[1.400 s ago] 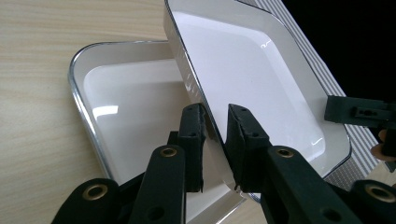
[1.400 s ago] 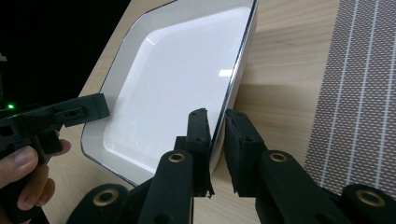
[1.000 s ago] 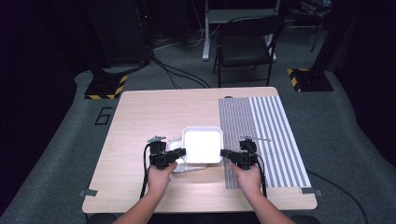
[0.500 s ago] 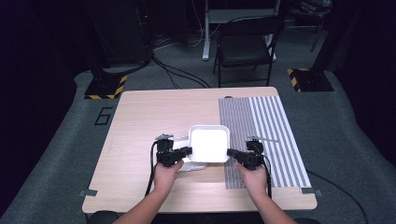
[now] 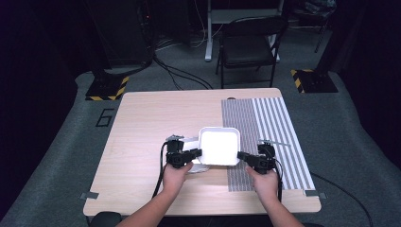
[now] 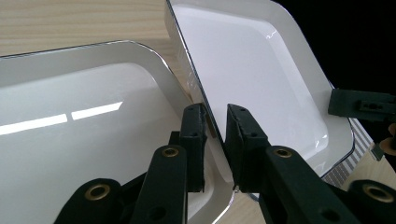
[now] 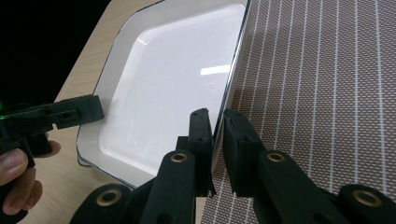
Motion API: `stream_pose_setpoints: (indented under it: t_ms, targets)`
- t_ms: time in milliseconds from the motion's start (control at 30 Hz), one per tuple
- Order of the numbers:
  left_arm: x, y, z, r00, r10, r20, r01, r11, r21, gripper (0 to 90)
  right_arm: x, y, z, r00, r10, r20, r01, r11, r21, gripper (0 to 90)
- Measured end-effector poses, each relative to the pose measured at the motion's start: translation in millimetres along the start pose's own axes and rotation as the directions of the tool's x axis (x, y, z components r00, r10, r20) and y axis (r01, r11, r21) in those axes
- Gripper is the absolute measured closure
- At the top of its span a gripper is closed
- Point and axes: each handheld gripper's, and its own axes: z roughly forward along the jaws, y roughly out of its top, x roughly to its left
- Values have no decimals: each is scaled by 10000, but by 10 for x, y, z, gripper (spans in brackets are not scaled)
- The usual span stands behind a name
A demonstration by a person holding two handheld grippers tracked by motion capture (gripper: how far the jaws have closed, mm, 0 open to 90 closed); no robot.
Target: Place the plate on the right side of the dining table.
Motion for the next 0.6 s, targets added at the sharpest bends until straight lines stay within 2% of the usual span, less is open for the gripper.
stream_pose_setpoints:
  t_ms: [167, 200, 600]
  targets:
    - [-41, 13, 59, 10000, 28, 90, -29, 10000, 87, 765, -49, -4, -53, 9999, 136, 34, -135, 9998, -123, 814]
    - [-42, 19, 69, 9999, 134, 107, -135, 9999, 103, 765, -58, -5, -66, 9999, 166, 17, -165, 9998, -113, 814]
    - [-125, 24, 205, 9990, 144, 424, -152, 9997, 182, 766, -160, -22, -194, 9992, 348, 190, -341, 9988, -355, 814]
